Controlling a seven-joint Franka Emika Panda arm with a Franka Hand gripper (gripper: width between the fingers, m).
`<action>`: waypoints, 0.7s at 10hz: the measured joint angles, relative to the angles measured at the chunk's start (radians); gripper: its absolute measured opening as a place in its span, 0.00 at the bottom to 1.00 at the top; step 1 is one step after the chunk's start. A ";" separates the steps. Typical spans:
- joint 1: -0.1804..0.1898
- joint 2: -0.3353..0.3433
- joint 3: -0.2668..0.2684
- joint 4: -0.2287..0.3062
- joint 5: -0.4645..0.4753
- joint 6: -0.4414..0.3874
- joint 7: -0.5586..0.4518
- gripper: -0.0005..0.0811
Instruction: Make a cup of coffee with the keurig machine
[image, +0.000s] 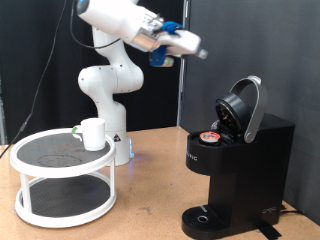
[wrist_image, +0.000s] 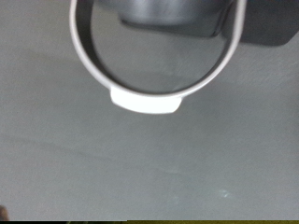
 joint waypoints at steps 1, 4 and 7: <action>0.010 0.011 0.020 0.014 0.013 0.025 0.002 0.91; 0.030 0.040 0.089 0.047 0.012 0.143 0.067 0.91; 0.011 0.039 0.052 0.035 -0.006 0.027 0.046 0.91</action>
